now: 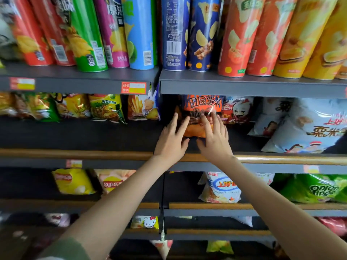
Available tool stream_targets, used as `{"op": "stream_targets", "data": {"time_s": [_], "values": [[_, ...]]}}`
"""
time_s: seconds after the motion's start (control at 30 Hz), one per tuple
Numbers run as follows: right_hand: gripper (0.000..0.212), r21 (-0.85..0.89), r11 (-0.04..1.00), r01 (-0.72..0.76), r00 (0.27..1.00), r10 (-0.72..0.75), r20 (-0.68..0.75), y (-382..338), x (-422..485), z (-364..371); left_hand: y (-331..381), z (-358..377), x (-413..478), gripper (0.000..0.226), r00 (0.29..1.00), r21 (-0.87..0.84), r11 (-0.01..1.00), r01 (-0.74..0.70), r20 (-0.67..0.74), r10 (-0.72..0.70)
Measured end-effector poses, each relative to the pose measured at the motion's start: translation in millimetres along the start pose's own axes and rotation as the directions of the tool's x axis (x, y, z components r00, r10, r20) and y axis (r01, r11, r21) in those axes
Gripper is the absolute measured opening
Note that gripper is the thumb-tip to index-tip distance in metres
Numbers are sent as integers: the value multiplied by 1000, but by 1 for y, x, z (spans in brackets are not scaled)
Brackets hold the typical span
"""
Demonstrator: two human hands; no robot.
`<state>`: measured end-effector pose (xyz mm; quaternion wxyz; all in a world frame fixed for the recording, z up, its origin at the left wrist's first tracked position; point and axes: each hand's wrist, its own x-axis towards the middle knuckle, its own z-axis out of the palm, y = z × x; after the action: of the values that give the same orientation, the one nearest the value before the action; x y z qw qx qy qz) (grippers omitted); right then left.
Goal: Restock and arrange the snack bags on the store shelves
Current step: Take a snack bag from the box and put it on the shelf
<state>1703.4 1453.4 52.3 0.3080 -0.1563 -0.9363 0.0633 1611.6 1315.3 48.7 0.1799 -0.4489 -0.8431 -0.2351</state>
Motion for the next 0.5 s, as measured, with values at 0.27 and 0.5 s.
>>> {"op": "stream_targets", "data": {"time_s": [0.27,0.5], "values": [[50,258,924,284,959,-267,-97,-96,-89,29,-26,-21,-172,50,987,-88,986,143,-58,-148],[48,438,813,383,806,-526,272,-216,-164,98,-141,-103,-343,43,961,231,951,206,137,-242]]}}
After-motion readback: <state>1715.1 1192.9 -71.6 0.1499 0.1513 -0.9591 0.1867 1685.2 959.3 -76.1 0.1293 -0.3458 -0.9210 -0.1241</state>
